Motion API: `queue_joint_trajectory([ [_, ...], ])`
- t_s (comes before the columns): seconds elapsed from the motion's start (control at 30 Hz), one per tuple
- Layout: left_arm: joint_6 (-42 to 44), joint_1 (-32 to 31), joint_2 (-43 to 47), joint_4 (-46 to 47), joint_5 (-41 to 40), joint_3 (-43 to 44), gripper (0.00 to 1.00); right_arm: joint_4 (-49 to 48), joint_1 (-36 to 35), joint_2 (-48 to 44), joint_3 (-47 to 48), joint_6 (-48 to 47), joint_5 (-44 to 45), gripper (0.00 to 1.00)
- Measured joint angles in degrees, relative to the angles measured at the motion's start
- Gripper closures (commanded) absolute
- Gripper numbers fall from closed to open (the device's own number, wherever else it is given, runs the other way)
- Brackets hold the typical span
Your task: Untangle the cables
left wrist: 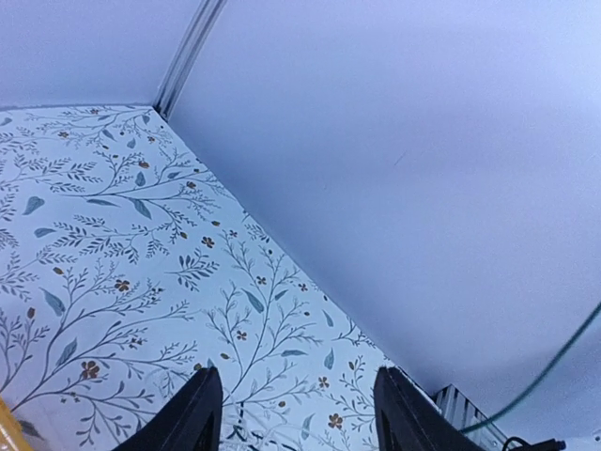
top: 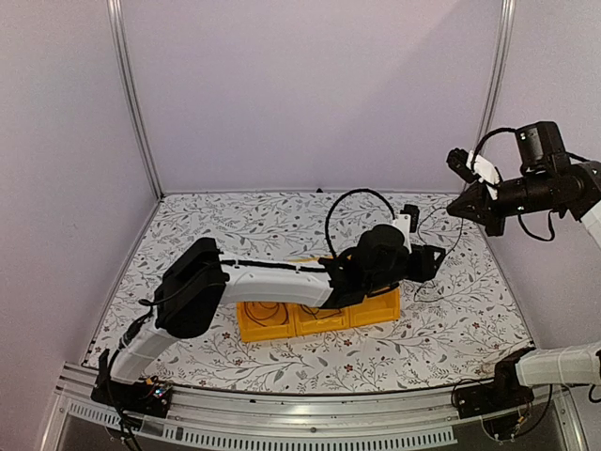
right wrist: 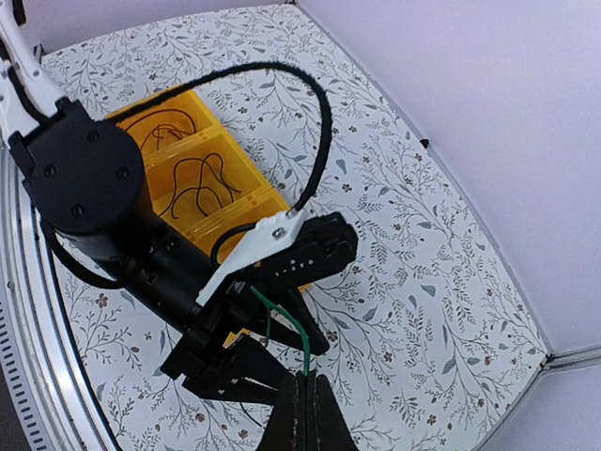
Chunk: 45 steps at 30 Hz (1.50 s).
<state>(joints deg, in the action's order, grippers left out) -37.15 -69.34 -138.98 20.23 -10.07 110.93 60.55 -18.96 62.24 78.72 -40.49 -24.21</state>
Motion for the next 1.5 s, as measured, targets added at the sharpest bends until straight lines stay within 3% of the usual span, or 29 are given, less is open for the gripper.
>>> queue_joint_trajectory([
  [0.3,-3.6,-0.1,-15.7,0.4,0.9,20.0,0.53,0.2,2.8,1.0,28.5,2.9,-5.9,1.00],
  [0.5,-5.1,-0.3,-20.0,0.5,1.6,24.4,0.55,-4.5,2.8,4.3,42.0,6.1,-7.3,1.00],
  [1.17,-4.9,-0.2,-19.6,3.2,4.2,21.5,0.55,-27.9,2.8,10.4,51.8,12.4,3.5,1.00],
  [1.33,-4.0,0.1,-18.7,3.3,4.5,17.1,0.50,-30.6,2.8,8.7,43.8,11.7,7.0,1.00],
  [1.5,-2.5,0.5,-13.6,3.0,4.1,8.4,0.41,-30.9,2.8,5.7,28.4,9.3,10.8,1.00],
])
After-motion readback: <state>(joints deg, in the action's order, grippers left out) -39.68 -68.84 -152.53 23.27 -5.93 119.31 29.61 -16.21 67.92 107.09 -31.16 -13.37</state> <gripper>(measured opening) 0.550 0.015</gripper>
